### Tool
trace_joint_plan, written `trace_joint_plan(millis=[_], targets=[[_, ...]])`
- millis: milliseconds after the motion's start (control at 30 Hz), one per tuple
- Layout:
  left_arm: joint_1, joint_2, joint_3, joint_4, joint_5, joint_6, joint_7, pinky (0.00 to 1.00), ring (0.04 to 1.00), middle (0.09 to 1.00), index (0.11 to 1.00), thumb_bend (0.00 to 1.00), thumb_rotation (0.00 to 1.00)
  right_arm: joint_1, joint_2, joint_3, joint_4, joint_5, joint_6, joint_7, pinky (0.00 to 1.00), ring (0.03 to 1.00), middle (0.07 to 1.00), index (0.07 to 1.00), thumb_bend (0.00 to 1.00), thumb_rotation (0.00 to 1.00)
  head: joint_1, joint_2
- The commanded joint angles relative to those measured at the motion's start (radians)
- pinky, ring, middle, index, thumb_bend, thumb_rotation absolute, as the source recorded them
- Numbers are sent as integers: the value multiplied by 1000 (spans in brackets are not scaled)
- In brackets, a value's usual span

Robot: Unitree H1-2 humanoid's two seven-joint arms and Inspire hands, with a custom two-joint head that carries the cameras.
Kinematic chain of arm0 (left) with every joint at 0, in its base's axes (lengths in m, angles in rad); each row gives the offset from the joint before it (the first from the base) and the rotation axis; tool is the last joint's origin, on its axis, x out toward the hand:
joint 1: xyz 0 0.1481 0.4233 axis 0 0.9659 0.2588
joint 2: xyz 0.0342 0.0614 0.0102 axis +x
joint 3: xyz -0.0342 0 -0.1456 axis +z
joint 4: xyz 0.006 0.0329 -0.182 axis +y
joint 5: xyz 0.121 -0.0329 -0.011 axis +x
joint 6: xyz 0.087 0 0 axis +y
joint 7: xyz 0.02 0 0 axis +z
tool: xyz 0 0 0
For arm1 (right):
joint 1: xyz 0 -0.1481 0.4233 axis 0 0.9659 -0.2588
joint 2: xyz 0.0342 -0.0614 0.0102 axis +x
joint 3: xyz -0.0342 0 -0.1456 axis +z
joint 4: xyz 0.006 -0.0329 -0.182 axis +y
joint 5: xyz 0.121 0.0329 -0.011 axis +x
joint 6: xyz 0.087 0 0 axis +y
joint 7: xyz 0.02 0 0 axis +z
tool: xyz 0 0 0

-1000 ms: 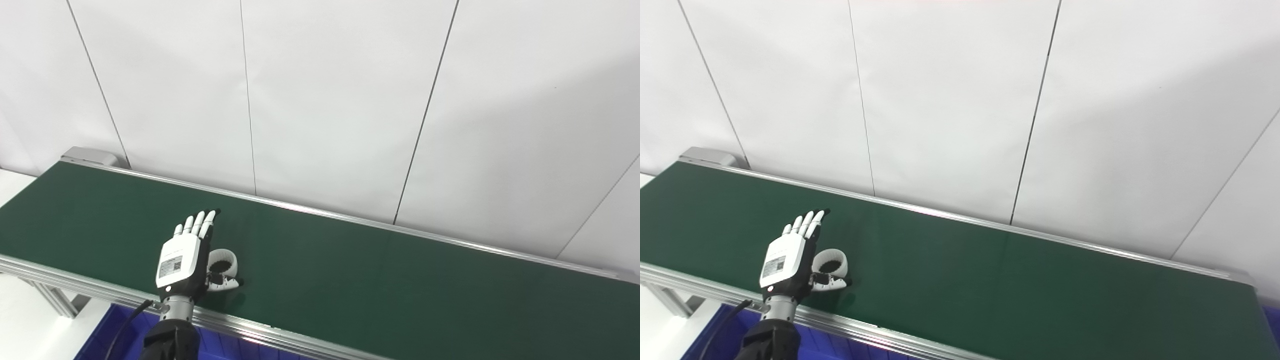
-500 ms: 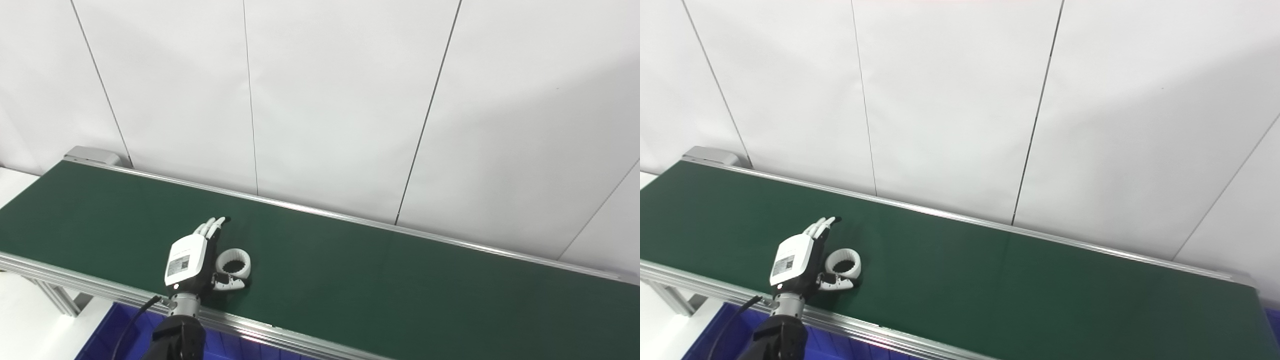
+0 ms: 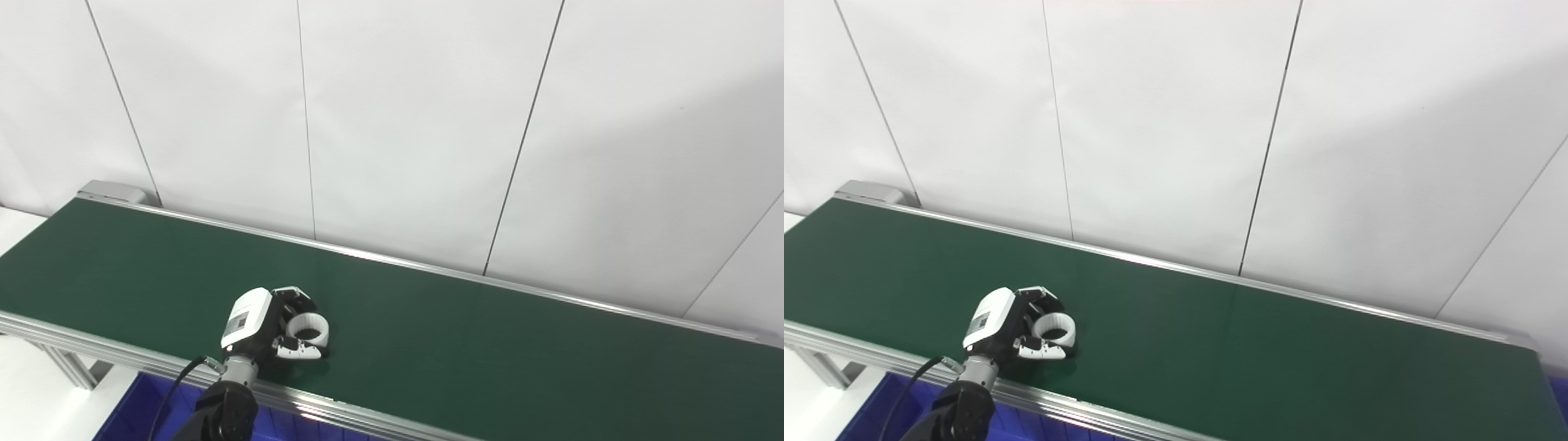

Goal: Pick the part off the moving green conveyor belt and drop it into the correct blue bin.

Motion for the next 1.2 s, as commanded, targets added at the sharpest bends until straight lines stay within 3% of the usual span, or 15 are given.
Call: trace_joint_plan(millis=[0,100,133,267,467,767,967,1033,1100,1167], targets=[[-9,22,-10,-38,17,-1,-8,232,420,462,498,500,0,-5,8,-4,-26,9,-46,-13,661,771,818,845,923,217,-1,0],[-5,27,-12,-47,20,3,-9,212,402,488,487,501,0,-6,10,-4,-25,10,-46,-14,667,771,816,845,925,218,-3,1],[-4,27,-10,-48,18,0,-6,212,374,459,502,498,0,-6,11,-4,-26,8,-45,-14,669,773,817,844,922,215,-3,1],[17,27,2,-98,19,-10,10,232,416,483,487,502,0,0,10,-4,-38,7,-30,-8,666,776,819,851,915,214,-9,8],[82,12,38,-245,29,-99,96,279,406,428,517,497,0,12,11,-3,-68,8,2,6,668,780,828,852,912,196,-24,22],[209,-22,101,-495,12,-131,95,256,374,446,526,494,0,28,15,-3,-100,7,11,14,675,777,822,849,910,108,-40,43],[266,-26,120,-560,-11,-173,71,344,421,467,515,497,0,37,16,0,-121,12,17,22,678,778,825,850,902,96,-45,61],[287,-23,122,-571,-19,-189,63,386,443,476,505,499,0,41,17,1,-135,6,24,24,683,777,826,851,902,88,-73,109],[307,-20,125,-573,-20,-207,57,386,435,483,502,499,0,44,18,2,-151,4,36,30,685,779,827,853,902,94,-98,129],[328,-17,127,-570,-26,-221,45,286,386,475,515,495,0,46,19,2,-166,7,47,40,689,784,833,856,897,108,-127,163]])
